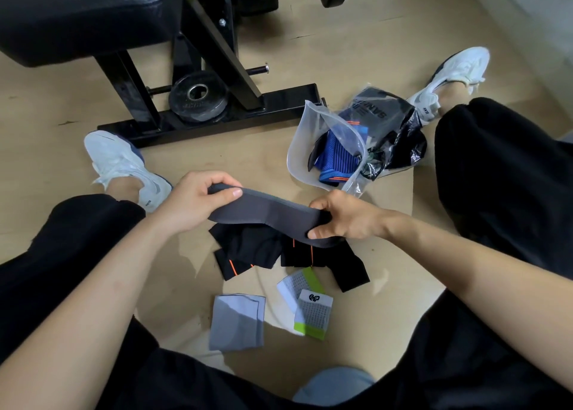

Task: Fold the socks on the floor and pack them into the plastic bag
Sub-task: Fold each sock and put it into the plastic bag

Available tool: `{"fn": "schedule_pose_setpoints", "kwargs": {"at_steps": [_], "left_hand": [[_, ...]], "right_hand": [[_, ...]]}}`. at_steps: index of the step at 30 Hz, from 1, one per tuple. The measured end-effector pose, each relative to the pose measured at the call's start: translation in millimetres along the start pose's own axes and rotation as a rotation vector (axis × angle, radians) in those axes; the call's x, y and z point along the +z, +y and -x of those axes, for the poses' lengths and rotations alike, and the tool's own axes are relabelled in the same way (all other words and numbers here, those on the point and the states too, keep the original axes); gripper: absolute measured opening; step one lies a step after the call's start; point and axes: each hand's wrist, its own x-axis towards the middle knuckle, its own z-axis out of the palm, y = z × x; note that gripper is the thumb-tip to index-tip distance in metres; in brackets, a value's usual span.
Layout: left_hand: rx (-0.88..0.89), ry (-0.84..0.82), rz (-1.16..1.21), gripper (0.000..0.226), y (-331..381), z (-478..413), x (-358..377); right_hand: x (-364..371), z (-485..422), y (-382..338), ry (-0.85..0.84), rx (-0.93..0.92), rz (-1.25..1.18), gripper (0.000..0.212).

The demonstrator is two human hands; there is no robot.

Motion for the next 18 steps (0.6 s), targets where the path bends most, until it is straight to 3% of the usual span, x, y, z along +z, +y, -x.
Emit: {"fn": "schedule_pose_setpoints", "kwargs": {"at_steps": [6, 18], "left_hand": [[-0.148, 0.13, -0.062, 0.007, -23.7, -5.0, -6.5], [-0.367, 0.347, 0.047, 0.012, -48.9, -12.3, -9.0]], "right_hand": [[-27.4, 6.8, 11.0, 0.074, 0.064, 0.013, 0.007], [-62.0, 15.5, 18.2, 0.246, 0.168, 0.028, 0.012]]}}
